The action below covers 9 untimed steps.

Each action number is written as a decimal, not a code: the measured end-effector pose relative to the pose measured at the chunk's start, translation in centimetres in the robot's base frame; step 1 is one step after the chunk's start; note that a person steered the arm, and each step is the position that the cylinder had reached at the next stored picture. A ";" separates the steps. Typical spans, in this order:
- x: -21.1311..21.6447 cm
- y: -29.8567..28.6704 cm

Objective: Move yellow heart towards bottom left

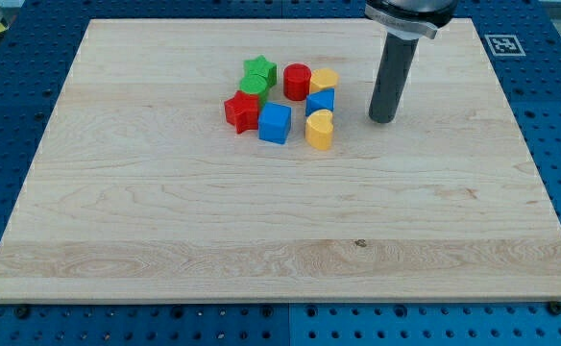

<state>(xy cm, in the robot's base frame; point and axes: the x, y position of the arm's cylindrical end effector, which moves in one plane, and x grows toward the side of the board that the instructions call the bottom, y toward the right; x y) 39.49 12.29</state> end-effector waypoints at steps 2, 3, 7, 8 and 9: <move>0.5 -3.9; 1.5 -5.5; 2.2 -8.0; 1.4 -8.1; 2.9 -9.9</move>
<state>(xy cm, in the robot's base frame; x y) 42.41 2.43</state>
